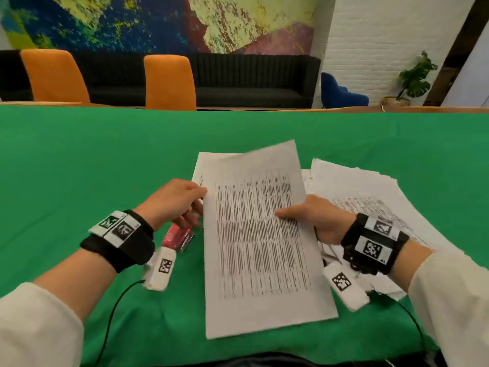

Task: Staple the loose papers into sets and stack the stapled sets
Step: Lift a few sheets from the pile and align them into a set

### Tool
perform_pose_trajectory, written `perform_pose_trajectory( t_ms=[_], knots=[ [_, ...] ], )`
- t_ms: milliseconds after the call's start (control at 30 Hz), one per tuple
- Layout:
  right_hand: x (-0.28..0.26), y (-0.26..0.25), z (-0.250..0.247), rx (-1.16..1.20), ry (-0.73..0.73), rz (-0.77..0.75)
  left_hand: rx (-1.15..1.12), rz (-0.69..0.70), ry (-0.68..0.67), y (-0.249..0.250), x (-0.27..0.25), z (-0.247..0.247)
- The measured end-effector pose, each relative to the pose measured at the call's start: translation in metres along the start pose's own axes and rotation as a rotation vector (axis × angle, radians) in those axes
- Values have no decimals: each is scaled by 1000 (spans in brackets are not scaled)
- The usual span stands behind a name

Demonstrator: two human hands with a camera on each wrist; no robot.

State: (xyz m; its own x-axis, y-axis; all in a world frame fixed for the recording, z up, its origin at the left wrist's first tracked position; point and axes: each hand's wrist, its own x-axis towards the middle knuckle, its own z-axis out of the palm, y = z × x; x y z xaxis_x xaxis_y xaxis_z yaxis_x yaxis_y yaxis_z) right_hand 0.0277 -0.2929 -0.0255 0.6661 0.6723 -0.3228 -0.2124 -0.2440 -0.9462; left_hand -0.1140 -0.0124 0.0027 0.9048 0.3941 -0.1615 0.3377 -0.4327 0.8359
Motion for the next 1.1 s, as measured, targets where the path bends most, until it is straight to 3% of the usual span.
perform_pose_trajectory(
  t_ms=[133,200,267,367,533,733,833,933,1033,1100],
  knots=[
    [10,36,0,32,-29,98,590,86,213,-19,12,-27],
    [13,43,1,18,-24,100,803,21,188,-27,16,-32],
    [15,45,1,1,-9,92,929,-77,55,-33,17,-29],
    [15,46,2,-6,-11,77,952,-160,-131,-40,14,-20],
    [14,50,-1,24,12,37,834,-170,-111,-45,18,-23],
    [12,54,-1,25,18,-1,312,-115,-181,-19,15,-70],
    [12,54,-2,22,4,-19,131,63,-63,4,15,-96],
    [12,54,-2,16,-9,-27,-377,234,26,13,28,-100],
    [11,55,-1,16,-12,-33,-858,224,125,20,43,-76],
    [10,55,-1,14,-18,-39,-901,174,187,27,50,-49]
  ],
)
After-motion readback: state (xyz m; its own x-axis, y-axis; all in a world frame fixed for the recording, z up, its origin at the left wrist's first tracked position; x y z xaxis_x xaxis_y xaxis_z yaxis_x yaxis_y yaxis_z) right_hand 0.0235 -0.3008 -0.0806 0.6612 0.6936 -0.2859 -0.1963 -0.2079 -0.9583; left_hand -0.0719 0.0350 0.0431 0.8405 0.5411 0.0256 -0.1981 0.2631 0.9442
